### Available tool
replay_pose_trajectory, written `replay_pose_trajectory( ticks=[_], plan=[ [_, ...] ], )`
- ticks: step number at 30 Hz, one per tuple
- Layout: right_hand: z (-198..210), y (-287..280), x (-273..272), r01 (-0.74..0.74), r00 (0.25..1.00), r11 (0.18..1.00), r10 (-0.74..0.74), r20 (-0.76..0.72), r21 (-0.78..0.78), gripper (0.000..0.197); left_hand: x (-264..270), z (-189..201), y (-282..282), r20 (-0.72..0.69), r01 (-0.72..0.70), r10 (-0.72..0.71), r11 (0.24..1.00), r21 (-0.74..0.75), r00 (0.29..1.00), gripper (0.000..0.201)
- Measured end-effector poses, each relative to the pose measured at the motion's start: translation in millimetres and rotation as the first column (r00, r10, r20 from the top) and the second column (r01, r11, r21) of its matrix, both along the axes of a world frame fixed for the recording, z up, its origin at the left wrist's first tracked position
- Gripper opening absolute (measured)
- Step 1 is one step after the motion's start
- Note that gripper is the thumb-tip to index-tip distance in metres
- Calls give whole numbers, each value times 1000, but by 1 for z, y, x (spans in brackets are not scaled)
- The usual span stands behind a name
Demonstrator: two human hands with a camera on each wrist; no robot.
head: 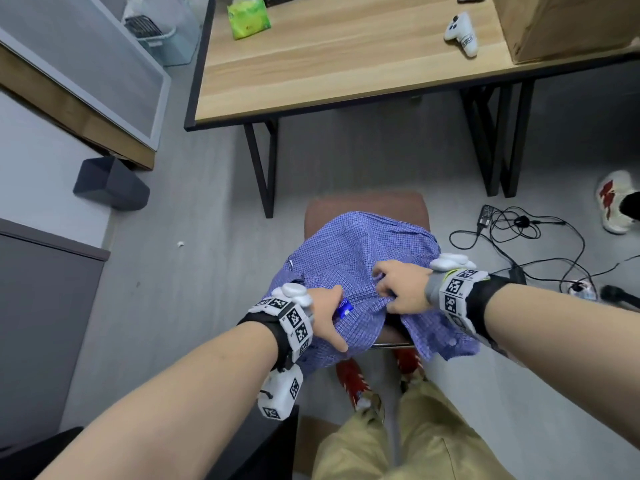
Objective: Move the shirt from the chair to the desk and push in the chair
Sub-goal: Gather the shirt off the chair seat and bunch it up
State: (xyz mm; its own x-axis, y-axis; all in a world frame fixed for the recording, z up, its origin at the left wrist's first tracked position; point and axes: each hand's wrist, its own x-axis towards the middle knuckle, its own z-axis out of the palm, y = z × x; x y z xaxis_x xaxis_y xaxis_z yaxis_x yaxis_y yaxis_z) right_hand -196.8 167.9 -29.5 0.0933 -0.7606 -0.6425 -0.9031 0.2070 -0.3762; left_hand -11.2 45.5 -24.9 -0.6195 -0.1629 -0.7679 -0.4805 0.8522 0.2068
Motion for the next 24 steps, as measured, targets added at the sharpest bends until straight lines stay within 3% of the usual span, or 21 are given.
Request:
replay_pose_trajectory(
  ticks=[4, 6, 11, 16, 20, 24],
  plan=[
    [32, -23, -14, 153, 986, 976, -140, 89, -155, 19, -6, 8, 1, -39, -130, 130, 991, -6, 991, 95],
    [48, -34, -19, 224, 972, 956, -205, 115, -188, 27, -13, 15, 4, -103, -211, 207, 977, -36, 973, 88],
    [87, -51, -35, 296, 955, 920, -275, 116, -258, 29, -34, 42, -9, -273, -365, 311, 915, -172, 910, 27],
    [125, -61, -58, 219, 973, 942, -230, -14, -253, 27, -45, 95, -44, -471, -506, 348, 822, -261, 810, 38],
    [155, -72, -71, 231, 957, 933, -269, -108, -276, 20, -47, 139, -76, -450, -394, 306, 912, -115, 839, 20],
    [199, -85, -81, 308, 924, 877, -368, -105, -369, 14, -58, 190, -105, -551, -421, 351, 907, -2, 758, 5]
  ],
)
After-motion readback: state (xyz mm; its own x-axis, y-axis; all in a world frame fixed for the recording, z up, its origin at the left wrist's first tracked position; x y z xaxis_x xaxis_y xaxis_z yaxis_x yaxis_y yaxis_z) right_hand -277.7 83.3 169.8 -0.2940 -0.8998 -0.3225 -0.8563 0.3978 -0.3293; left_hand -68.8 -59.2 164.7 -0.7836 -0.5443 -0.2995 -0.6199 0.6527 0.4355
